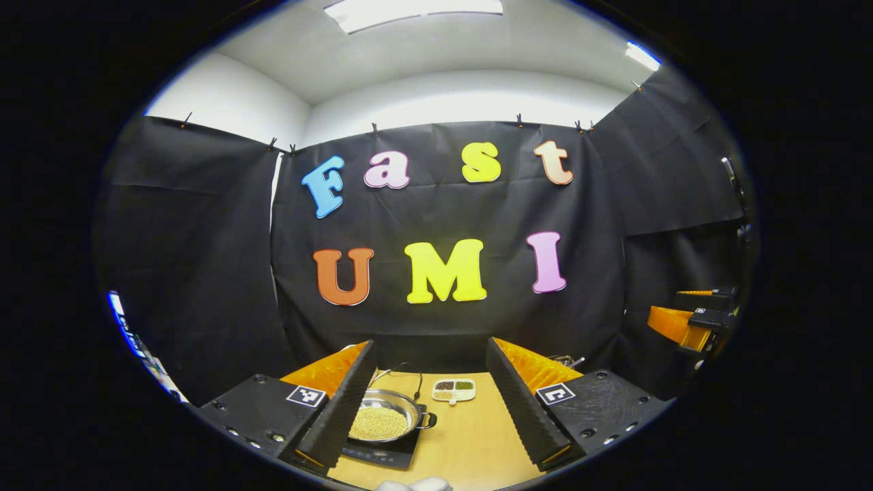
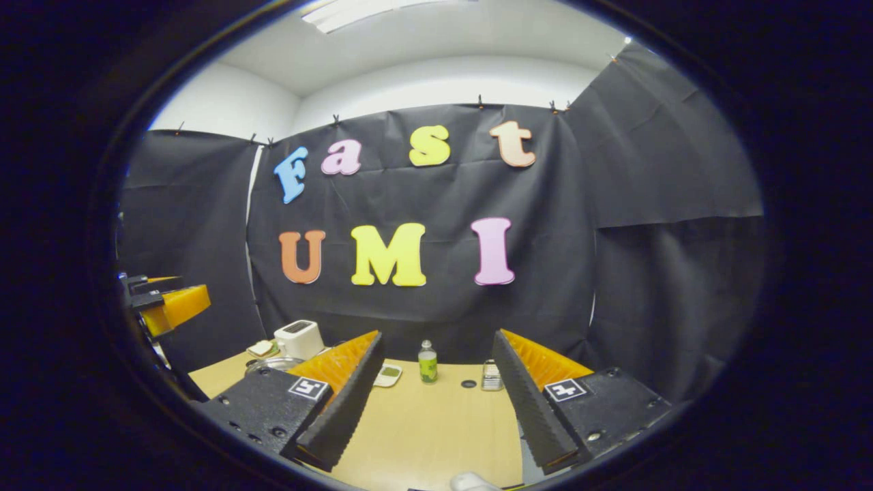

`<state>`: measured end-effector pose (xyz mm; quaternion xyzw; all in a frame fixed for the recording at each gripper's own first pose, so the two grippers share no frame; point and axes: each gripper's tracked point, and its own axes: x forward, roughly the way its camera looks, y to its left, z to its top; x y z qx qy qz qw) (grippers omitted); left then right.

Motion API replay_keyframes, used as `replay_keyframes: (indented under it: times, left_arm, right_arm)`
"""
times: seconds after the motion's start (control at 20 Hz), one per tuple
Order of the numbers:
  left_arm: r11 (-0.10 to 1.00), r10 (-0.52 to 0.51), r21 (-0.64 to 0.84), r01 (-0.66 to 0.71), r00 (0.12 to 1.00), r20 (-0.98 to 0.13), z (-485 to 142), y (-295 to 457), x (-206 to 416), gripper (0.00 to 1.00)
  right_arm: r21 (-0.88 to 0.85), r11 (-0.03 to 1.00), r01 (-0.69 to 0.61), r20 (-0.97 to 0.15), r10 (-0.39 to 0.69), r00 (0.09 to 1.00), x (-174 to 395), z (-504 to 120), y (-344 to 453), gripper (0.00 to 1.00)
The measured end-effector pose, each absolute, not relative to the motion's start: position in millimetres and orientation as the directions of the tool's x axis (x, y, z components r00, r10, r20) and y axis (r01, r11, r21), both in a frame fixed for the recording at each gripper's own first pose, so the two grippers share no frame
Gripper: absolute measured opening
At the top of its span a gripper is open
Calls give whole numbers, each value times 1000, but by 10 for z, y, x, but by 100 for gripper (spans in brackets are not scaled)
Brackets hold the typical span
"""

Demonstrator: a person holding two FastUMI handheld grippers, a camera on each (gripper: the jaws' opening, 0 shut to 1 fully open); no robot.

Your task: First push the handle of the pot to place it horizontally, then grasp the pot with both hands and set it on the induction cooktop.

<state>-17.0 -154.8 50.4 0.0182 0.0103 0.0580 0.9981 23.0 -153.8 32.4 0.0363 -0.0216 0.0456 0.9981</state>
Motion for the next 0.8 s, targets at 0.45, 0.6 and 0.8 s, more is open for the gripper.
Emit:
replay_keyframes:
  times: [0.45,0.6,0.8]
  left_arm:
    - [994,80,76,-80,997,-4,406,-1789,13,96]
    - [995,75,66,-75,997,-3,382,-1804,80,96]
    - [995,68,67,-68,998,-3,355,-1817,163,96]
  right_arm:
    - [88,996,-34,28,32,999,201,194,-1818,100]
    - [76,997,-29,19,28,999,235,149,-1842,100]
    - [77,997,-22,1,22,1000,312,76,-1853,100]
